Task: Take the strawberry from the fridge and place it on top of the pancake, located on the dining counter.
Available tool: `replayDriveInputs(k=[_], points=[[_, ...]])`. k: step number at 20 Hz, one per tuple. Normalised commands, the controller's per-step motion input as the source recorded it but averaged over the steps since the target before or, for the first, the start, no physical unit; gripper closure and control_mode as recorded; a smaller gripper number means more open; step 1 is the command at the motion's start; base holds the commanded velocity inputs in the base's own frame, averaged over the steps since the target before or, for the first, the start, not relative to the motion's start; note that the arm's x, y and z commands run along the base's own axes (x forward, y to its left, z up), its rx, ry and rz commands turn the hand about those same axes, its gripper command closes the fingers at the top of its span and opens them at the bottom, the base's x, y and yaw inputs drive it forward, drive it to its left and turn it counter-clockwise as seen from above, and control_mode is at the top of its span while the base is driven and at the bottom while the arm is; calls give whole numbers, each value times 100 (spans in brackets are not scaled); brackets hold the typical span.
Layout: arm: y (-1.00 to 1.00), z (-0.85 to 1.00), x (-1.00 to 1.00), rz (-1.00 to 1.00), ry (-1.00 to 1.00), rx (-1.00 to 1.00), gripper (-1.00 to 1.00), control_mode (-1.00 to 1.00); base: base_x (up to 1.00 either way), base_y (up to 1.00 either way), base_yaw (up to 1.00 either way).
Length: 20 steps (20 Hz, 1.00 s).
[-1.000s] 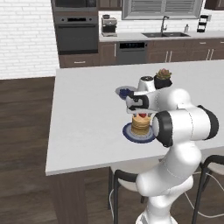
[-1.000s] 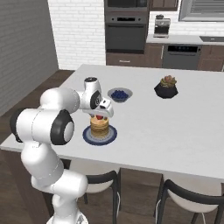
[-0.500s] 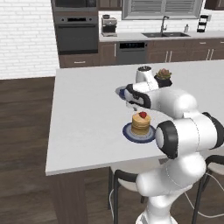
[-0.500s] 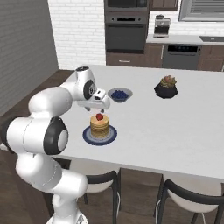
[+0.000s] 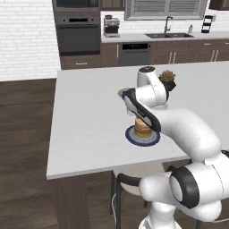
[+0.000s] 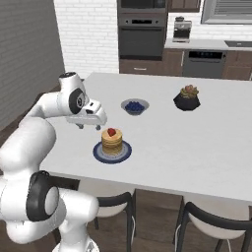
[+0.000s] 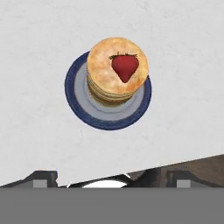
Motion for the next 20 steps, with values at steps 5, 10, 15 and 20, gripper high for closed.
replayDriveInputs(k=[5,10,15,20], points=[[90,-15,-99,19,0,-5,-100,-100,0,0,0],[69,-36,-71,23,5,-15,-100,-100,0,0,0],[44,-36,-15,15,21,-11,-100,-100,0,0,0],[1,-12,0,0,13,-2,-100,-100,0,0,0]])
